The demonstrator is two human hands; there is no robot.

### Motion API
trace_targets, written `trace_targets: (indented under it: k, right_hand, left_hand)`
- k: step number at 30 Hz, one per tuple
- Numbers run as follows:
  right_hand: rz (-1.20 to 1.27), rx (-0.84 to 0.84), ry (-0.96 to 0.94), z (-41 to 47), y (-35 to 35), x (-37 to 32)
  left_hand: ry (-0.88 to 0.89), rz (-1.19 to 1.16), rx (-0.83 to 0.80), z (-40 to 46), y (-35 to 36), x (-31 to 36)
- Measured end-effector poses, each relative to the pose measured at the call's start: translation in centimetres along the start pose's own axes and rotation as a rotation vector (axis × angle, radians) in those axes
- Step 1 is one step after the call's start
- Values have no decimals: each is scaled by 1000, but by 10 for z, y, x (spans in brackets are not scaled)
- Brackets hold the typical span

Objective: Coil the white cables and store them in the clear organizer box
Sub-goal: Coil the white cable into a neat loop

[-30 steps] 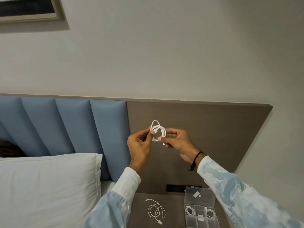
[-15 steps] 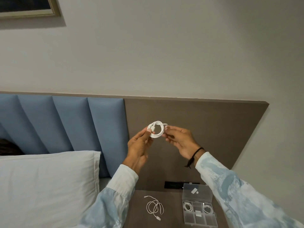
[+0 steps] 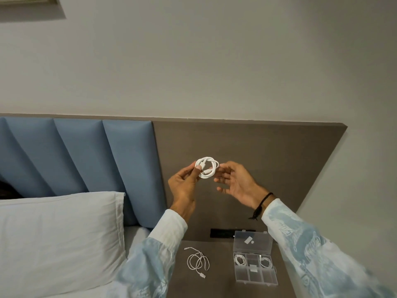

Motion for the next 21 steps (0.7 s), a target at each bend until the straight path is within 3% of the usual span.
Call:
trace_targets:
  k: [4,10,15,18,21]
  right_hand:
    - [-272,76,-107,3,-18,3]
    - [-487,110,-28,23,-71,22]
    - [-517,230,161,54,-157,83]
    - [-430,315,201,70,-208,127]
    - [-505,360,243,96,-262,190]
  left_hand:
    - [41,107,-58,-1,16,-15]
    - [-85,237,-87,-1,22,-82]
    - [-269,348,-45,-16,7,-182]
    - [-348,421,-62,-24,-4,-245]
    - [-434,490,-86,-30,-21,-330]
Point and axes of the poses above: each hand's wrist, its own z-axis towards the middle knuckle, its own y-axis out of the palm, x = y × z, the point moved 9 cm from there along z, towards the middle knuckle, and after that the axes turned 5 degrees about y, right-handed, at the moved point
